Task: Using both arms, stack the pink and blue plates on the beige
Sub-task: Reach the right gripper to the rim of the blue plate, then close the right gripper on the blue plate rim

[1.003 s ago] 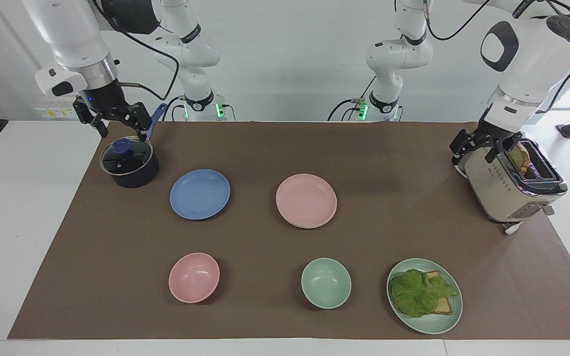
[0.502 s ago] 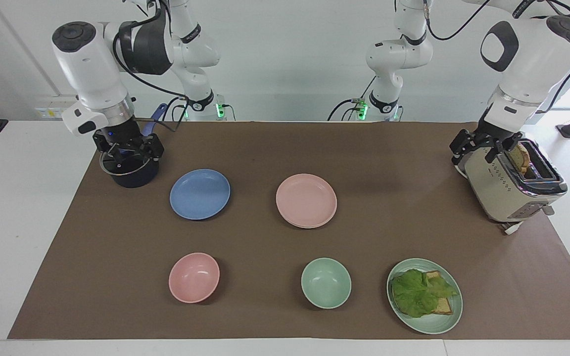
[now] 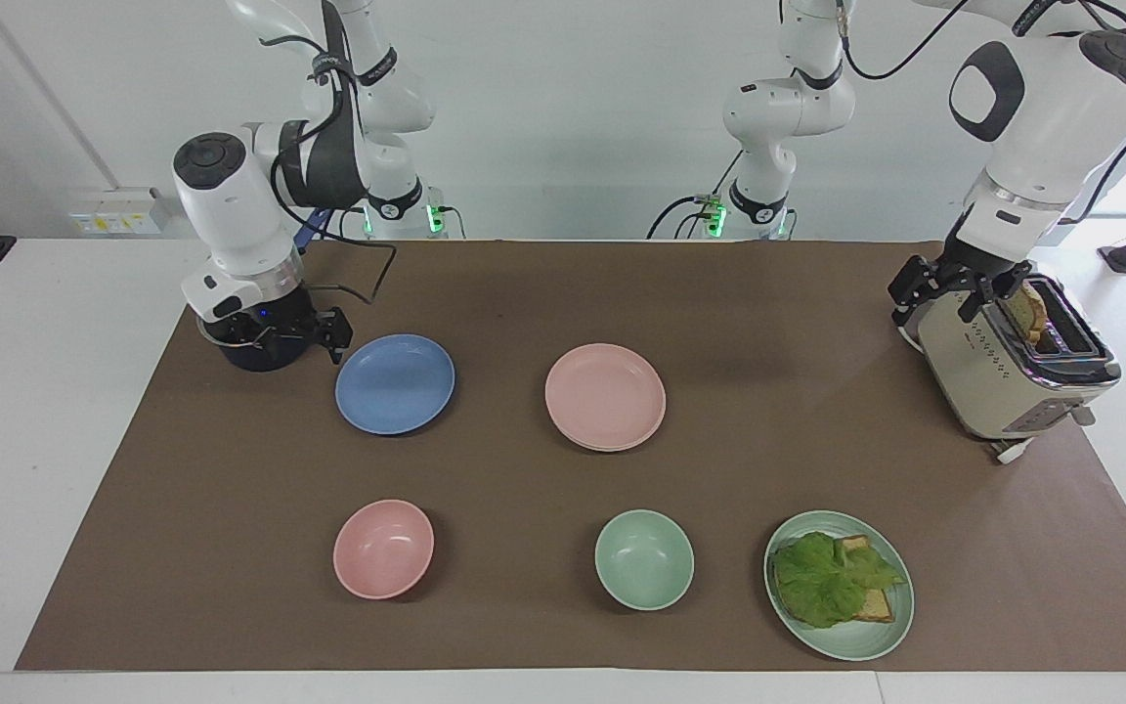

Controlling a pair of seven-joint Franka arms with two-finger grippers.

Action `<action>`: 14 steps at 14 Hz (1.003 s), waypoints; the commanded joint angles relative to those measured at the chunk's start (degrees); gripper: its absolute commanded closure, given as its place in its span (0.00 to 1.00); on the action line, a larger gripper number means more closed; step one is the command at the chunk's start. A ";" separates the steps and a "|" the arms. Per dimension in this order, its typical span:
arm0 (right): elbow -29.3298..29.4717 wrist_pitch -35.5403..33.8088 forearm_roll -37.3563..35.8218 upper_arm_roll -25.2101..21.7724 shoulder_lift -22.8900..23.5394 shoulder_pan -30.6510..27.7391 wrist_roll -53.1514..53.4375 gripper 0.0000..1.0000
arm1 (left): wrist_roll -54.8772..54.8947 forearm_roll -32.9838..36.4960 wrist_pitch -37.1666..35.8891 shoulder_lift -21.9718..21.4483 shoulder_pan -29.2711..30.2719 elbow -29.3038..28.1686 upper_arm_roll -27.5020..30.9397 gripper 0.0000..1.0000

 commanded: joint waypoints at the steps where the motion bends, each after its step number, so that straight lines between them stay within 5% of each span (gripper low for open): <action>1: -5.57 4.83 0.70 -0.07 -1.78 -0.14 -1.73 0.00 | 0.68 0.93 -0.87 -0.16 0.48 0.11 -0.27 0.00; 14: -17.09 20.23 3.07 -0.07 0.24 -1.81 -5.07 0.09 | 0.68 0.93 -0.87 -0.16 0.48 0.11 -0.27 0.00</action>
